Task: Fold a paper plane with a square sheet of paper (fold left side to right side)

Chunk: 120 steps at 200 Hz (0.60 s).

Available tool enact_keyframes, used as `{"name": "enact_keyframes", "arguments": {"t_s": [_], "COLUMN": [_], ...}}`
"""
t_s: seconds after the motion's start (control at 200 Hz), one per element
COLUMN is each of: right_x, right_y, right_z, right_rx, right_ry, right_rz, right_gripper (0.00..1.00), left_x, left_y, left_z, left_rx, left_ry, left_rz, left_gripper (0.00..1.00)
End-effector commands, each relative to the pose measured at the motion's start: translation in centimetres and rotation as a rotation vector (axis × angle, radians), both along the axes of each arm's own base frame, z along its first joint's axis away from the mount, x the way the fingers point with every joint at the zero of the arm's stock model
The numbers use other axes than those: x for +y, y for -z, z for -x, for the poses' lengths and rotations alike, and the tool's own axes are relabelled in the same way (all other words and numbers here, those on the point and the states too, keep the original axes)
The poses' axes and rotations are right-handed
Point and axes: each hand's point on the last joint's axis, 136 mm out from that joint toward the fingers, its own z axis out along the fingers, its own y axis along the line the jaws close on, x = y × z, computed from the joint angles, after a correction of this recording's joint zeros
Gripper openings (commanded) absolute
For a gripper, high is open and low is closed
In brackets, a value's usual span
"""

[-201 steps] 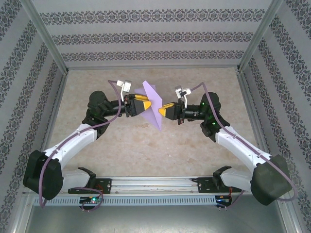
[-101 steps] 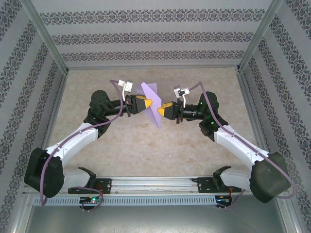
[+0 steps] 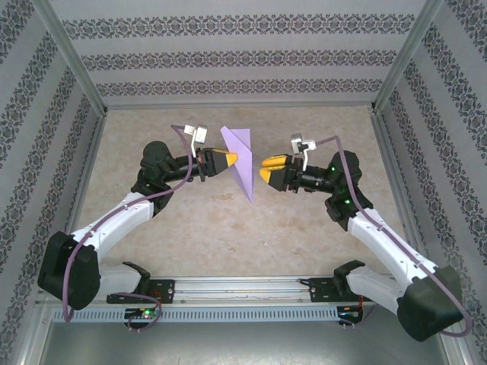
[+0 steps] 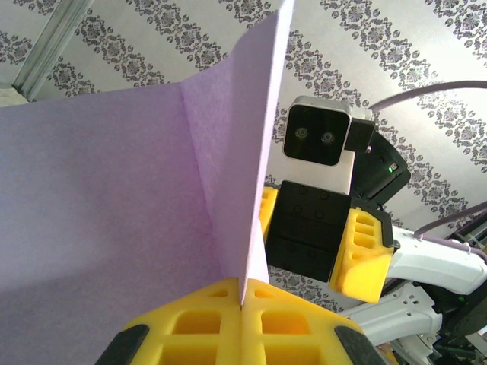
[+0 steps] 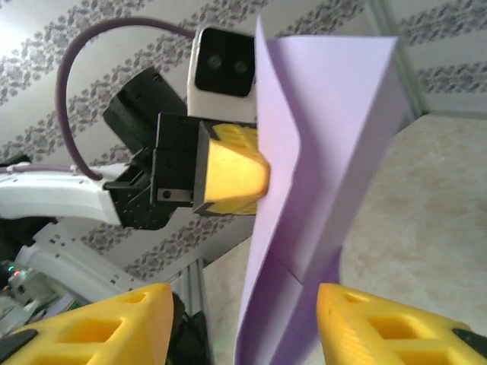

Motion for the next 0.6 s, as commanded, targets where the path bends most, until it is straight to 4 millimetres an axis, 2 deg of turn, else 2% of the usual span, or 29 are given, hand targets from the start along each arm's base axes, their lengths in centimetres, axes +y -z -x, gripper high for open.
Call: {"name": "enact_keyframes", "arguments": {"t_s": [0.0,0.17,0.245,0.385,0.595], "right_x": [-0.8,-0.3,0.5,2.1,3.8], "right_y": [1.9,4.0,4.3,3.9,3.3], "right_z": [-0.8,-0.9,-0.6,0.0,0.0], "right_rx": [0.036,0.113,0.115,0.096,0.092], "right_ry": [0.081,0.08,0.06,0.005,-0.033], "right_rz": [0.033,0.048,0.051,0.052,0.049], "right_gripper": [0.63,0.79,0.84,0.87,0.85], "left_x": [-0.3,-0.4,-0.4,-0.5,-0.6], "left_y": [-1.2,-1.4,-1.3,-1.2,-0.9], "left_z": [0.0,0.1,0.0,0.0,0.0], "left_rx": [-0.054,-0.058,-0.058,-0.053,-0.045], "left_ry": [0.005,0.011,0.012,0.016,0.023], "left_rz": [0.006,0.007,0.004,0.004,0.0], "left_gripper": [0.04,0.04,0.04,0.04,0.04]}}
